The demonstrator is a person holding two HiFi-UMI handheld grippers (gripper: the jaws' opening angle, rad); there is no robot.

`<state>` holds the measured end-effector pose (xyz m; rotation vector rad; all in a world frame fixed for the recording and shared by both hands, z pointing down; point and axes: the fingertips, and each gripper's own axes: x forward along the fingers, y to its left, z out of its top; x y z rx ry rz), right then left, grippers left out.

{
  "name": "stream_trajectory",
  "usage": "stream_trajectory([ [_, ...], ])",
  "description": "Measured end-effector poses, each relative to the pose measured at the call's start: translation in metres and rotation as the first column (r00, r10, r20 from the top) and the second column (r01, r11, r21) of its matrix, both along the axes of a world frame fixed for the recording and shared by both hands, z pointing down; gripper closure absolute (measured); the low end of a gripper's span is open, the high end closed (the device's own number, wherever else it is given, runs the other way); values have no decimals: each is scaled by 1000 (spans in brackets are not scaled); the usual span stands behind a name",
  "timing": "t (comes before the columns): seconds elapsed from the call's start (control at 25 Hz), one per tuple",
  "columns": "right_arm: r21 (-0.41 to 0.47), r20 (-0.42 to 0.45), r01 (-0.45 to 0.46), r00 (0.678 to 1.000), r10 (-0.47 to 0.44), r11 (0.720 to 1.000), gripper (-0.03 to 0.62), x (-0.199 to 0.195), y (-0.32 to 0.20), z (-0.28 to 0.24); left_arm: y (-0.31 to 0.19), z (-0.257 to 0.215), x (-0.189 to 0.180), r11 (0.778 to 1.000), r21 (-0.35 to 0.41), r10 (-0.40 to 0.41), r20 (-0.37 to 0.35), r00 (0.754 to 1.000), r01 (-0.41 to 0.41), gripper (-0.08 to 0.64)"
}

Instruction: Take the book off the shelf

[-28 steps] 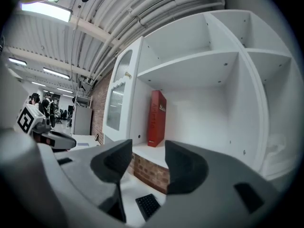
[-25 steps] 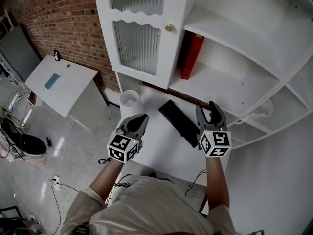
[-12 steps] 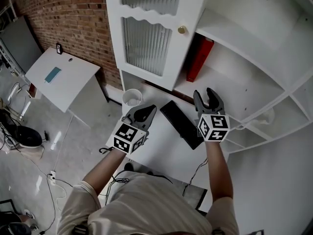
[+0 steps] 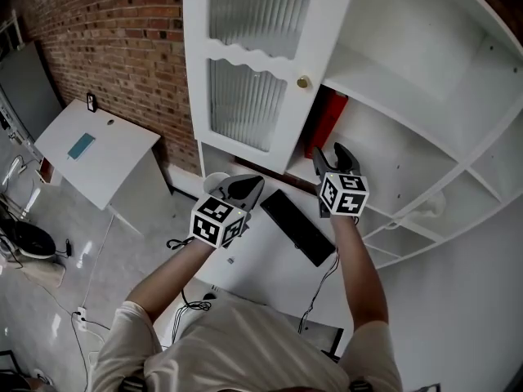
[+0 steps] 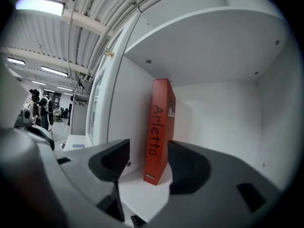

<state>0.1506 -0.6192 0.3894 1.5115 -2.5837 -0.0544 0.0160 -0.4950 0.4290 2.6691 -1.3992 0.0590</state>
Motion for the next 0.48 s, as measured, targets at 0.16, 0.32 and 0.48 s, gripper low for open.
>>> stream_trajectory([
  [0.16, -28, -15, -22, 1000, 21, 999, 350, -3, -19, 2, -9, -7, 4, 999, -6, 32, -4, 999, -32, 566],
  [0.32, -47, -15, -58, 998, 57, 997, 348, -4, -40, 7, -15, -14, 13, 998, 11, 62, -2, 998, -62, 566],
  [0.48, -57, -7, -94, 996, 94, 994, 347, -10, -55, 12, -25, -16, 18, 997, 15, 75, -6, 997, -75, 566],
])
